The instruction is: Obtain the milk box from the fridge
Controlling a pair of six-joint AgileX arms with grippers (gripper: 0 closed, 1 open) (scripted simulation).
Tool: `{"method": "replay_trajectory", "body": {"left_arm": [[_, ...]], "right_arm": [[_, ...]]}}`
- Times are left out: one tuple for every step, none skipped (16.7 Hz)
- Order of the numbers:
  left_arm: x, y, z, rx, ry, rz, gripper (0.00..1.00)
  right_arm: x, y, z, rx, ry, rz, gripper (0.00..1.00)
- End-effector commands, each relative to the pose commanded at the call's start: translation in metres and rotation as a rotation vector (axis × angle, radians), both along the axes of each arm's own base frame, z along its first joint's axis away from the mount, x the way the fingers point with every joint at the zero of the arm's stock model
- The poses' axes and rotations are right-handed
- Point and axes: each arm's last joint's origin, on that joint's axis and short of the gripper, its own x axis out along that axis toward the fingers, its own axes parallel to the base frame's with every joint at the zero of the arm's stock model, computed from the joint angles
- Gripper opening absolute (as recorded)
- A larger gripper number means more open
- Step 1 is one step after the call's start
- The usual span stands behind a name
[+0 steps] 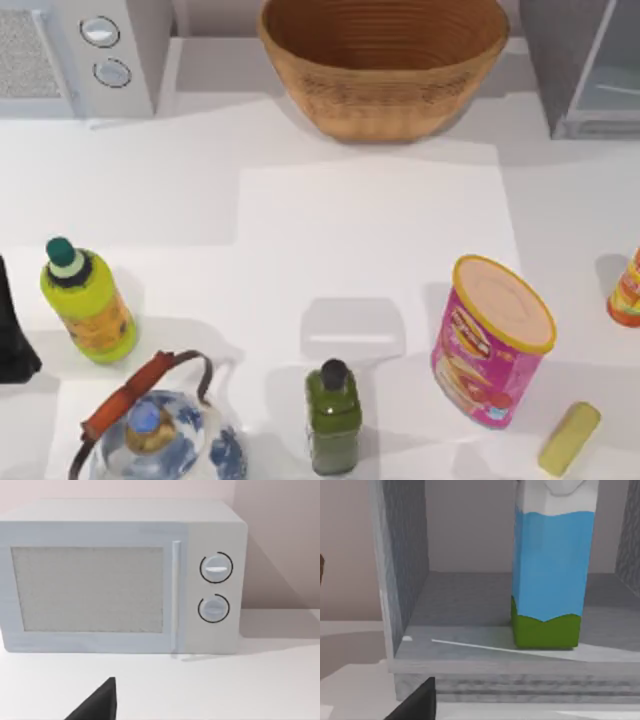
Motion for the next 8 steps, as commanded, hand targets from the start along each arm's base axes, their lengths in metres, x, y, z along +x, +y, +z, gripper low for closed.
{"method": "replay_trajectory", "body": {"left_arm": [[0.000, 0.000, 0.000, 0.000, 0.000, 0.000, 1.00], [0.000, 0.000, 0.000, 0.000, 0.000, 0.000, 1.00], [0.000, 0.000, 0.000, 0.000, 0.000, 0.000, 1.00], [0.000, 0.000, 0.000, 0.000, 0.000, 0.000, 1.00], [0.000, 0.000, 0.000, 0.000, 0.000, 0.000, 1.00], [0.000, 0.000, 0.000, 0.000, 0.000, 0.000, 1.00], [0.000, 0.000, 0.000, 0.000, 0.000, 0.000, 1.00], [0.000, 0.000, 0.000, 0.000, 0.000, 0.000, 1.00]], "right_arm": [[0.004, -0.006, -0.004, 0.001, -0.002, 0.001, 1.00], [0.008, -0.011, -0.009, 0.001, -0.003, 0.002, 1.00], [0.011, -0.017, -0.014, 0.002, -0.004, 0.003, 1.00], [0.013, -0.022, -0.020, 0.003, -0.005, 0.005, 1.00], [0.015, -0.026, -0.025, 0.004, -0.006, 0.006, 1.00], [0.016, -0.030, -0.030, 0.005, -0.006, 0.007, 1.00], [0.017, -0.034, -0.034, 0.006, -0.007, 0.008, 1.00], [0.018, -0.037, -0.038, 0.008, -0.006, 0.009, 1.00]]}}
